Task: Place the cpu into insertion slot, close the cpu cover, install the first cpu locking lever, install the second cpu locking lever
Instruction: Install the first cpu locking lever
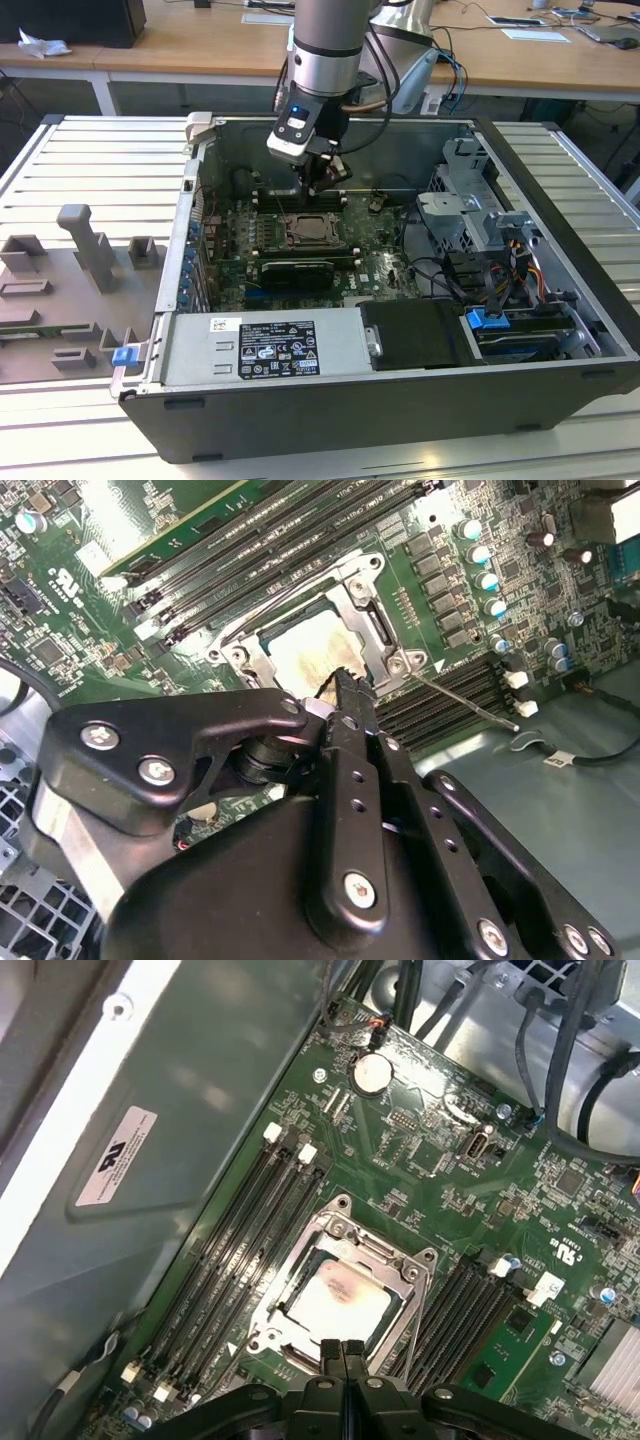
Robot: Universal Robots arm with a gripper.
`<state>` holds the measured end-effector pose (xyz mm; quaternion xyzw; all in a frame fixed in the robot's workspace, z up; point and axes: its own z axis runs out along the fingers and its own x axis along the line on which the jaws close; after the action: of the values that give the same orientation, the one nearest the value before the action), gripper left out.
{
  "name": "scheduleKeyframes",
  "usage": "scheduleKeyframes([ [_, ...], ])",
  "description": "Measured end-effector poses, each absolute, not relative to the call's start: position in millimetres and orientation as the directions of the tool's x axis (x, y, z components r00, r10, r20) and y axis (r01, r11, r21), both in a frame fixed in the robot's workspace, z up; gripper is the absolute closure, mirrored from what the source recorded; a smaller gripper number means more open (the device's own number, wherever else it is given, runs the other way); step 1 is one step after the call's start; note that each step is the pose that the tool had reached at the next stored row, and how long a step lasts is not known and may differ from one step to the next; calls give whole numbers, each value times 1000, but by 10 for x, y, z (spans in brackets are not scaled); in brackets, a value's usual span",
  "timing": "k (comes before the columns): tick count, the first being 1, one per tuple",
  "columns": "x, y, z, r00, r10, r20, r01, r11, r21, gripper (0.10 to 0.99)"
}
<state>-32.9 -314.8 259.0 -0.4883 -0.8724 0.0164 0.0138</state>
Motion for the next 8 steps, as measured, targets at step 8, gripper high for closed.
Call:
scheduleKeyframes([
  [8,-329,-3148,2590,-553,833,8,832,553,-42,980],
])
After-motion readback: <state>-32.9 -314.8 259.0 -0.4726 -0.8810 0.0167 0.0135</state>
